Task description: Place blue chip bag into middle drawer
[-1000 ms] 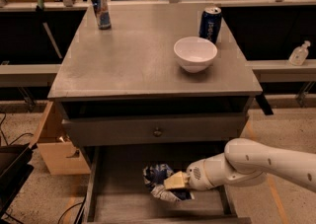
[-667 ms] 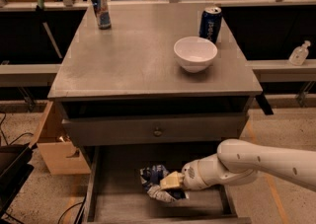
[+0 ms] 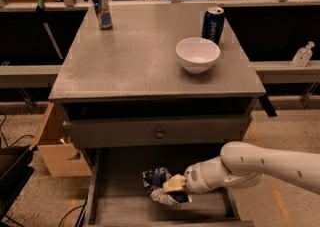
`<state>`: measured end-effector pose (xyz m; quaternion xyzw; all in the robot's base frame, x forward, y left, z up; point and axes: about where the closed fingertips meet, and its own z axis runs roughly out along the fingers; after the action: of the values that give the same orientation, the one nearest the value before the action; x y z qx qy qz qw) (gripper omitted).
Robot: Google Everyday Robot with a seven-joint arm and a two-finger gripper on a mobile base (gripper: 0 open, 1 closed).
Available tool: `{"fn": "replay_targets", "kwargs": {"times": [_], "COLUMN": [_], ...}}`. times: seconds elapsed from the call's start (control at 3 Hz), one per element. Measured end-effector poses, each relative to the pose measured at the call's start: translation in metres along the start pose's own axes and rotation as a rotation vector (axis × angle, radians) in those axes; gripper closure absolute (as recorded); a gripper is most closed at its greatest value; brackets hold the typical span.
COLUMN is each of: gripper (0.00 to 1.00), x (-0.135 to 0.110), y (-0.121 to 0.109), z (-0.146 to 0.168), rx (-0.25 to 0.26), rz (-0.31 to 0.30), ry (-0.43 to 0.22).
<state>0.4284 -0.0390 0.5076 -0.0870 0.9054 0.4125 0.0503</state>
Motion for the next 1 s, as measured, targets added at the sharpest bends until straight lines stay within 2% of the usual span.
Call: {"fn": "replay_targets", "kwargs": {"times": [0.67, 1.0], "gripper": [0.04, 0.0], "x": [0.001, 0.0014], "y": [0.0013, 0.0018], "z": [0.0024, 0.0032], "rx": [-0.003, -0.004], "rz": [-0.002, -0.002], "ry": [0.006, 0.007]}}
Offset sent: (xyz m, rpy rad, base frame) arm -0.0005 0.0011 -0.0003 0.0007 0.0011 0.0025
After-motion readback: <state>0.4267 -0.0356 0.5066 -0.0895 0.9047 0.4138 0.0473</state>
